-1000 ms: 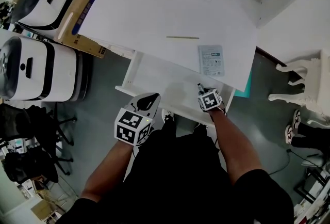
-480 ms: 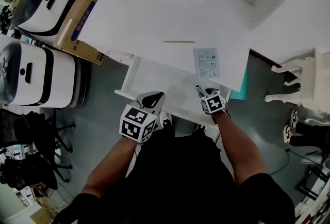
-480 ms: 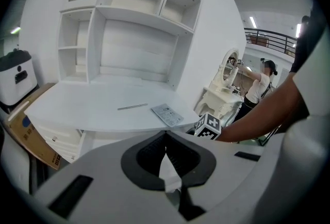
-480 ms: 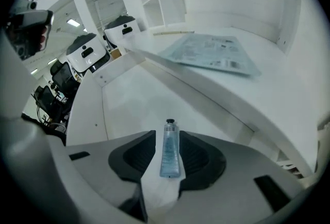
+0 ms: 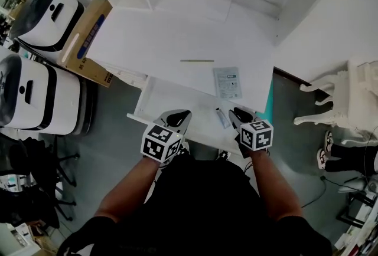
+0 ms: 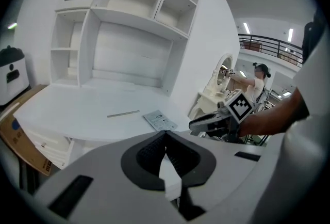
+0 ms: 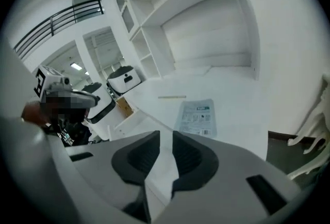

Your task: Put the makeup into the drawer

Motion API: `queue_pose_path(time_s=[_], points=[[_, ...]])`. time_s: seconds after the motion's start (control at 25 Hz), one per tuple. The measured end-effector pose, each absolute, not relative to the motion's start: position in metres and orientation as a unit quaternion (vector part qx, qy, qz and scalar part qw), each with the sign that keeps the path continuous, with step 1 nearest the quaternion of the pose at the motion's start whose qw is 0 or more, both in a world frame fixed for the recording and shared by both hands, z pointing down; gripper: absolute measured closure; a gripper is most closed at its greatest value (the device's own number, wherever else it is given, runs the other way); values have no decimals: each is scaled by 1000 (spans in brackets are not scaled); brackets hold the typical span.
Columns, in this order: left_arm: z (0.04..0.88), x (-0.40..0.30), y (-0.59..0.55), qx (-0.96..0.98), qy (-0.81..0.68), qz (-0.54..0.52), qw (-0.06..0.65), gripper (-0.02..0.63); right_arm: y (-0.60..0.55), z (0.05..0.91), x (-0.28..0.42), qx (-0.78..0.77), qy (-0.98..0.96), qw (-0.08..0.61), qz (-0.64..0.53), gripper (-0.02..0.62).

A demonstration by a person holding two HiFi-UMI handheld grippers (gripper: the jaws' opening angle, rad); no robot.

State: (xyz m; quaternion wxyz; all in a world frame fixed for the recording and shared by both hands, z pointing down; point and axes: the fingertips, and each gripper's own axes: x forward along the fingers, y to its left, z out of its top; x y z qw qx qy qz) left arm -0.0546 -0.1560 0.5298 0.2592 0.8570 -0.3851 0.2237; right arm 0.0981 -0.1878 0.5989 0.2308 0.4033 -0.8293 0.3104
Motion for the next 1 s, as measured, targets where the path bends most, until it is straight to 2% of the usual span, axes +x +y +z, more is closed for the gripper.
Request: queue_pose_path(time_s=[0.08,0.24,0.52,1.0], points=[[529,-51,-158,860,-380,226,255,595,-187,574,103,411,-834,198,310,535],[530,-46,-160,865,-371,228,249,595,-181,538,106,408,-844,148,316,557],[527,-38,-160,871,-359,228,246,595,-172,521,109,417,-854,168,262,566],[526,-40,-161,869,-365,237,236,595,-173,532,109,419,-850,170,270,565]])
